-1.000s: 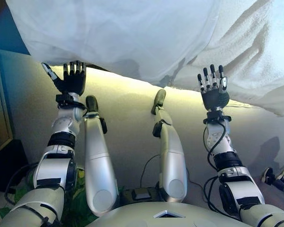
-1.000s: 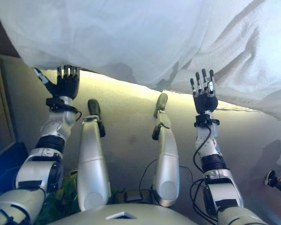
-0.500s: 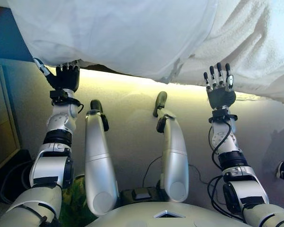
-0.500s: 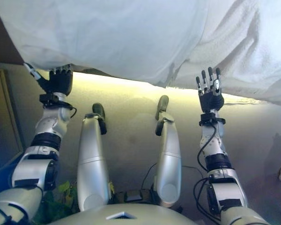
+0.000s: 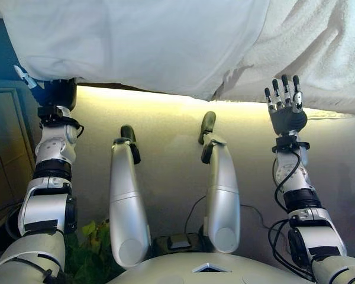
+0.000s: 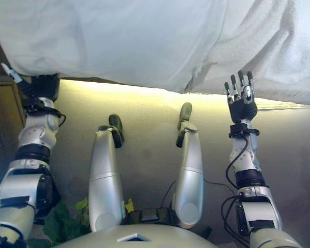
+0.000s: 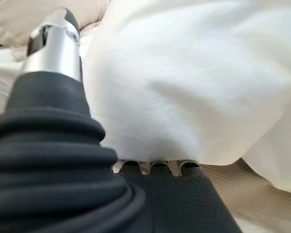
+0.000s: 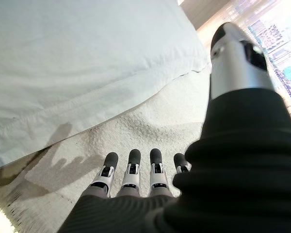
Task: Make the bed neatly
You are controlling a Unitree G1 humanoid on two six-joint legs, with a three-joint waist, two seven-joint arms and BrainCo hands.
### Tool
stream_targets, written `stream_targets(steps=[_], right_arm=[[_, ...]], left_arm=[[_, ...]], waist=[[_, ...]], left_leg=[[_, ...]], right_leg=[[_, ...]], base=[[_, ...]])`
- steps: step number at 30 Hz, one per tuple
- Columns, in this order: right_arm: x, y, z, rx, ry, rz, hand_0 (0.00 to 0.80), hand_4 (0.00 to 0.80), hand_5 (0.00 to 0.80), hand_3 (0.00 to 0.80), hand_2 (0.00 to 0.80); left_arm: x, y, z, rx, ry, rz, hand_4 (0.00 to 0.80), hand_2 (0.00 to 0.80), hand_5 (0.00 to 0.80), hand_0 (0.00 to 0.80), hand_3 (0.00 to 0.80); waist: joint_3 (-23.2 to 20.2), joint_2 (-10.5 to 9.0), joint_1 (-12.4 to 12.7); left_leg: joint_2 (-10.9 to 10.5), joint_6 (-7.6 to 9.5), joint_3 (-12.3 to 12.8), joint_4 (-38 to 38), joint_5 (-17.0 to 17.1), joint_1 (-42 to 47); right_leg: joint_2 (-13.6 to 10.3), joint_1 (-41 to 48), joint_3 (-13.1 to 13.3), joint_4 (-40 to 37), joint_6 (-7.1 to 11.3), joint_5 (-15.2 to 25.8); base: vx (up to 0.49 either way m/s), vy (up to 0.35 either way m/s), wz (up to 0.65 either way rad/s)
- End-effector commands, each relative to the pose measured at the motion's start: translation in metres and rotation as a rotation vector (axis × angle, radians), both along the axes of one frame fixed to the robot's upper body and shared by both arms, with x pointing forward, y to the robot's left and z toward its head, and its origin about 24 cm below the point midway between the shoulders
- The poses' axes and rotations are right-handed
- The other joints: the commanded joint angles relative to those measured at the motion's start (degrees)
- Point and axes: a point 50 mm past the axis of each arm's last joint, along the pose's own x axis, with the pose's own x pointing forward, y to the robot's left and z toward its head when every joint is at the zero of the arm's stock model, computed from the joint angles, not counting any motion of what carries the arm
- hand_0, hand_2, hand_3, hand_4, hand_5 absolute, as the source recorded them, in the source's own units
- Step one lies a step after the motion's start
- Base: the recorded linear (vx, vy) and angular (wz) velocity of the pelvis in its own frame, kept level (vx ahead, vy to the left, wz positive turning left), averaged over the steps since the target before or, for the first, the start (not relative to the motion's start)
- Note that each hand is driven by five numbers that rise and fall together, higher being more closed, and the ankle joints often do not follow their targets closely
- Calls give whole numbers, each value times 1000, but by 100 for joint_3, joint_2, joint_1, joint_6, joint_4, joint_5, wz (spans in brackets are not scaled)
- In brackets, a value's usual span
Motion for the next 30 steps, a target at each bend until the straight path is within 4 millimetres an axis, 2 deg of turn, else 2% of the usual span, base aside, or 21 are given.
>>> stream_targets(steps=[1, 5, 6, 9, 13, 21, 30], right_arm=[[-17, -40, 19, -99, -66, -83, 0, 0, 0, 0, 0], [-21, -45, 17, -119, -67, -90, 0, 0, 0, 0, 0], [-19, -46, 17, -131, -56, -95, 0, 0, 0, 0, 0], [-11, -42, 23, -162, -50, -115, 0, 0, 0, 0, 0], [-6, -42, 19, -185, -49, -149, 0, 0, 0, 0, 0], [7, -40, 20, -213, -57, -190, 0, 0, 0, 0, 0], [22, -35, 36, -233, -55, -254, 0, 0, 0, 0, 0]], left_arm=[[-23, 58, 22, -62, -97, 272, 0, 0, 0, 0, 0], [-31, 69, 14, -90, -54, 319, 0, 0, 0, 0, 0], [-35, 70, 2, -101, -19, 326, 0, 0, 0, 0, 0], [-37, 68, -13, -117, 30, 329, 0, 0, 0, 0, 0], [-38, 62, -26, -132, 57, 325, 0, 0, 0, 0, 0], [-32, 56, -27, -153, 80, 316, 0, 0, 0, 0, 0], [-40, 61, -46, -228, 204, 389, 0, 0, 0, 0, 0]], waist=[[-26, 473, 117], [-26, 561, 111], [-26, 612, 106], [-26, 763, 107], [-26, 923, 202], [-26, 1142, 399], [-26, 1301, 532]], left_leg=[[-344, 96, -40, -874, 543, 360], [-361, 43, -8, -983, 583, 499], [-347, 59, 23, -1012, 592, 550], [-386, 47, 85, -1129, 665, 647], [-449, 55, 130, -1274, 735, 740], [-571, 67, 135, -1331, 756, 817], [-640, 75, 147, -1305, 749, 823]], right_leg=[[-84, 319, -135, 684, -233, -403], [-126, 394, -123, 655, -232, -445], [-143, 423, -105, 656, -247, -523], [-188, 457, -81, 673, -233, -635], [-301, 524, -146, 632, -218, -672], [-503, 636, -228, 646, -231, -745], [-629, 609, -248, 727, -234, -828]], base=[[3, 48, 2], [10, 51, 1], [24, 74, 1], [25, 113, 6], [-9, 55, 12], [-4, 25, 16], [4, 25, 9]])
